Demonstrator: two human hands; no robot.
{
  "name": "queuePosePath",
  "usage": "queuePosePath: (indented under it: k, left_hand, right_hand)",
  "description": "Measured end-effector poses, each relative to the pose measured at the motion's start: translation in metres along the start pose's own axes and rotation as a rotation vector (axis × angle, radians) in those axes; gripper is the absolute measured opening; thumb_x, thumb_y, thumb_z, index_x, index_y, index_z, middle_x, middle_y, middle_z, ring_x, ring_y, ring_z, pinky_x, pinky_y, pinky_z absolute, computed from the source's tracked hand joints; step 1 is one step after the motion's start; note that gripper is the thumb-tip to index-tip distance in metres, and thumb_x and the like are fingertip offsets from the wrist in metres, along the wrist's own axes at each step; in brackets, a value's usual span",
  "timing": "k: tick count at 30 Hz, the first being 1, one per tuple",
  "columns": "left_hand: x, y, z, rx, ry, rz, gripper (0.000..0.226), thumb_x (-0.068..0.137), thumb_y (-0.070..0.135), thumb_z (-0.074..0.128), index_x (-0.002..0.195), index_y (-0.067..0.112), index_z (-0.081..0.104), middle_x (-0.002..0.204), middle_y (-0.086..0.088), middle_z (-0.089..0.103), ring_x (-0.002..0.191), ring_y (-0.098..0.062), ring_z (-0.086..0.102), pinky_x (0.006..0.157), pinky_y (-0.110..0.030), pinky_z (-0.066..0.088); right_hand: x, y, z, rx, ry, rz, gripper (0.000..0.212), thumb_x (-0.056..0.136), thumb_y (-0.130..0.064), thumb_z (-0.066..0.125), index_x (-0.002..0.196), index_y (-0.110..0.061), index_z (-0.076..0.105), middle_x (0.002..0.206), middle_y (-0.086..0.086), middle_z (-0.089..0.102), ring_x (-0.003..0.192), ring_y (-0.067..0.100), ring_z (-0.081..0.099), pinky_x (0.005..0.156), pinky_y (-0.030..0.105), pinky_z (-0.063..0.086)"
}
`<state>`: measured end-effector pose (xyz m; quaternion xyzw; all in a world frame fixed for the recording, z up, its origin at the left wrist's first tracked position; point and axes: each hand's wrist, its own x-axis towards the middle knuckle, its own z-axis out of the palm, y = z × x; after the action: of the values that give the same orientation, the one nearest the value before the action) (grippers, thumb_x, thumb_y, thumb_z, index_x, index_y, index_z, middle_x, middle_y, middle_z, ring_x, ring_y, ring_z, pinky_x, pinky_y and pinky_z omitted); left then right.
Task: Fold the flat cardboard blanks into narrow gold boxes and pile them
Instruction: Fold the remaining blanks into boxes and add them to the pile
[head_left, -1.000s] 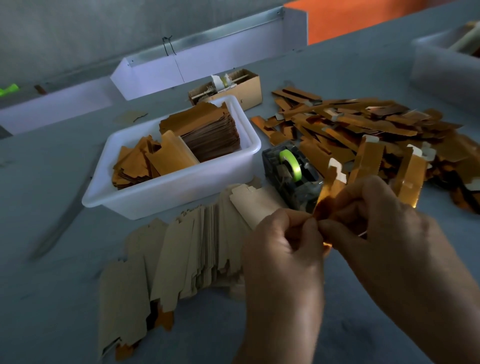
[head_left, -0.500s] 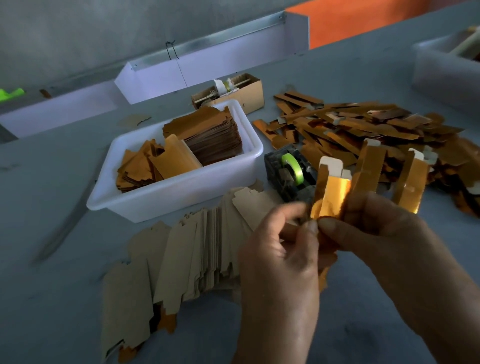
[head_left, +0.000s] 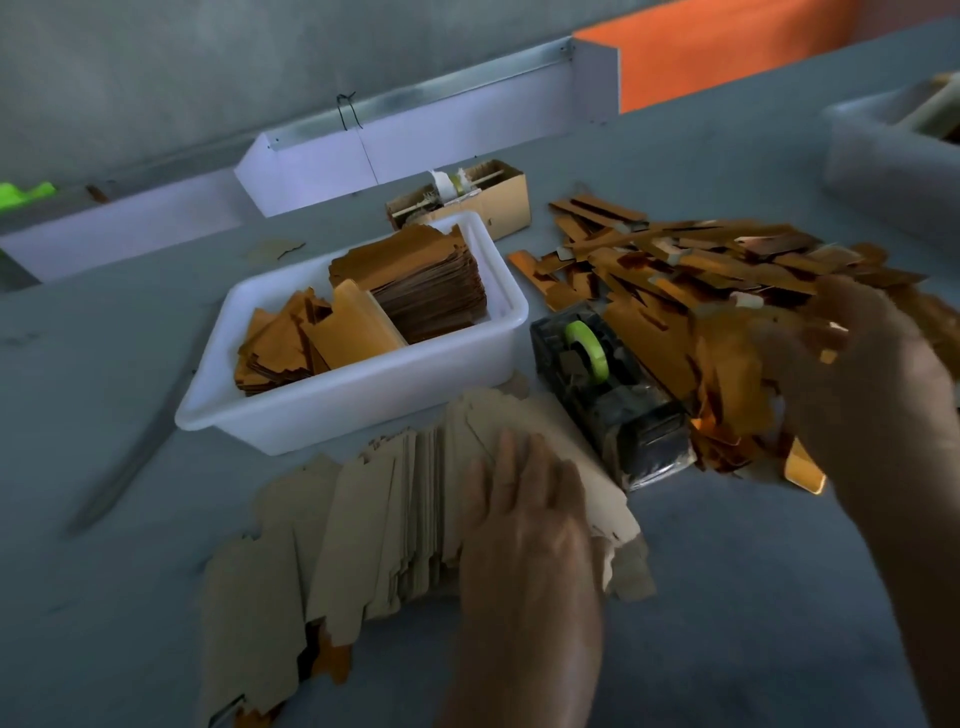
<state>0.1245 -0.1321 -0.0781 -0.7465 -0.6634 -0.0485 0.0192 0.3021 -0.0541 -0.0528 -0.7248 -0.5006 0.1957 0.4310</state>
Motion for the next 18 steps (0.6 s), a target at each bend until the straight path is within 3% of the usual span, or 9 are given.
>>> queuePosePath:
  k: [2,5,6,8,10,12,15,18]
  left_hand:
    - [-0.001,0.0,0.008,-0.013,0.109,0.004,0.046,0.05,0.028,0.091,0.092,0.013,0.078,0.105,-0.008,0.073,0.106,-0.027,0.067,0.086,-0.046,0.055]
    - [-0.002,0.002,0.01,-0.028,0.22,0.038,0.018,0.07,0.028,0.069,0.079,0.016,0.079,0.095,-0.002,0.076,0.1,-0.023,0.07,0.082,-0.044,0.056]
    - [-0.002,0.003,0.008,-0.056,0.211,0.033,0.021,0.072,0.029,0.061,0.075,0.017,0.078,0.092,-0.001,0.076,0.099,-0.024,0.07,0.082,-0.044,0.056]
    - [-0.004,0.003,0.006,-0.101,0.23,0.013,0.007,0.07,0.02,0.069,0.071,0.017,0.075,0.082,-0.001,0.075,0.09,-0.025,0.072,0.077,-0.037,0.058]
    - [-0.004,0.003,-0.001,-0.156,0.226,-0.085,0.016,0.062,0.007,0.083,0.067,0.015,0.07,0.065,-0.001,0.069,0.063,-0.022,0.069,0.058,-0.025,0.054]
    - [-0.004,0.001,-0.006,-0.182,0.325,-0.139,0.011,0.076,0.008,0.073,0.068,0.012,0.067,0.059,-0.002,0.061,0.049,-0.019,0.059,0.044,-0.024,0.044]
    - [-0.005,0.0,-0.009,-0.26,0.559,-0.14,0.031,0.093,0.02,0.045,0.076,0.006,0.067,0.066,-0.004,0.062,0.052,-0.013,0.056,0.051,-0.02,0.041]
    - [-0.012,0.004,-0.008,-0.302,0.773,-0.041,0.032,0.095,0.019,0.046,0.09,0.002,0.072,0.088,-0.007,0.07,0.079,-0.005,0.06,0.079,-0.011,0.044]
  right_hand:
    - [-0.011,0.006,0.004,0.024,-0.005,-0.045,0.048,0.086,-0.036,0.058,0.131,-0.023,0.049,0.131,0.009,0.052,0.103,0.024,0.054,0.079,0.04,0.048]
    - [-0.035,0.017,0.014,0.046,-0.074,-0.132,0.033,0.089,-0.027,0.058,0.121,-0.023,0.058,0.123,0.005,0.057,0.095,0.016,0.053,0.064,0.023,0.042]
    - [-0.041,0.02,0.018,0.026,-0.069,-0.165,0.028,0.089,-0.025,0.057,0.117,-0.021,0.061,0.122,0.005,0.058,0.095,0.016,0.053,0.064,0.021,0.039]
    - [-0.048,0.019,0.021,-0.031,-0.045,-0.225,0.023,0.09,-0.022,0.058,0.112,-0.018,0.065,0.121,0.004,0.058,0.099,0.018,0.052,0.067,0.022,0.037]
    - [-0.051,0.015,0.02,-0.05,-0.032,-0.264,0.02,0.09,-0.021,0.058,0.108,-0.018,0.067,0.116,0.001,0.058,0.099,0.016,0.051,0.069,0.023,0.037]
    - [-0.054,0.009,0.019,-0.043,-0.001,-0.284,0.014,0.09,-0.02,0.058,0.101,-0.018,0.068,0.103,-0.005,0.054,0.091,0.014,0.052,0.067,0.022,0.037]
    - [-0.059,0.002,0.013,0.002,-0.031,-0.271,0.018,0.092,-0.033,0.052,0.086,-0.02,0.064,0.079,-0.01,0.059,0.061,0.006,0.054,0.05,0.008,0.038]
    - [-0.067,-0.005,0.01,0.222,-0.411,-0.053,0.048,0.075,-0.062,0.037,0.08,-0.021,0.06,0.063,-0.002,0.067,0.06,0.004,0.065,0.05,0.016,0.052]
